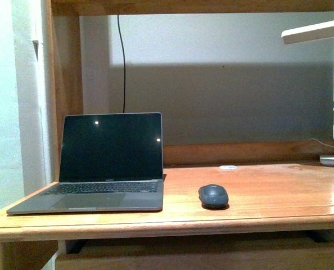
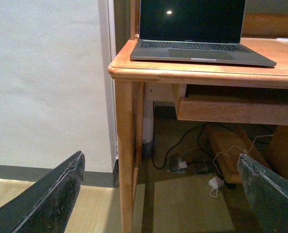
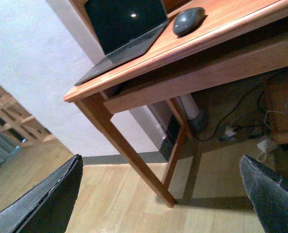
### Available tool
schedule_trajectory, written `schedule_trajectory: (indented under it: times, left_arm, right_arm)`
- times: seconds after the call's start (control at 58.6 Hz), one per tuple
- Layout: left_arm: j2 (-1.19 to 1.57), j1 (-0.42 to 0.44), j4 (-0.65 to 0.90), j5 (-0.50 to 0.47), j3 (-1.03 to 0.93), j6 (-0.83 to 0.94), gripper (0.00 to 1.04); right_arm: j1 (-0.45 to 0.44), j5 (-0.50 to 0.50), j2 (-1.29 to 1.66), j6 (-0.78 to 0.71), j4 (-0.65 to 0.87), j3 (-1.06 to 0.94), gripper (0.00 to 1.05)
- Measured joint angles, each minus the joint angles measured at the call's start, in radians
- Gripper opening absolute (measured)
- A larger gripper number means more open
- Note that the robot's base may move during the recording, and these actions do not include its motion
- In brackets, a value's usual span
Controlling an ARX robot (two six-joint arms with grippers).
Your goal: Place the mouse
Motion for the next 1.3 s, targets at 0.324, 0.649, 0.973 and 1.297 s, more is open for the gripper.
schedule_trajectory:
  times: [0.324,0.649,0.973,1.297]
  left_arm:
    - [-0.001,0.001,0.000,0.000,0.000,0.000,0.97]
    - [-0.001,0.001,0.000,0.000,0.000,0.000,0.97]
    - [-0.001,0.001,0.000,0.000,0.000,0.000,0.97]
    - [-0.001,0.001,0.000,0.000,0.000,0.000,0.97]
  right_arm:
    - [0.035,0.573,-0.064,-0.479,-0.031,0.001,0.39]
    - [-0.080,0.494,-0.056,-0.509,-0.037,0.008,0.03]
    - [-0.082,0.494,-0.056,-0.510,-0.037,0.008,0.07]
    - [-0.082,0.494,-0.056,-0.511,-0.037,0.008,0.66]
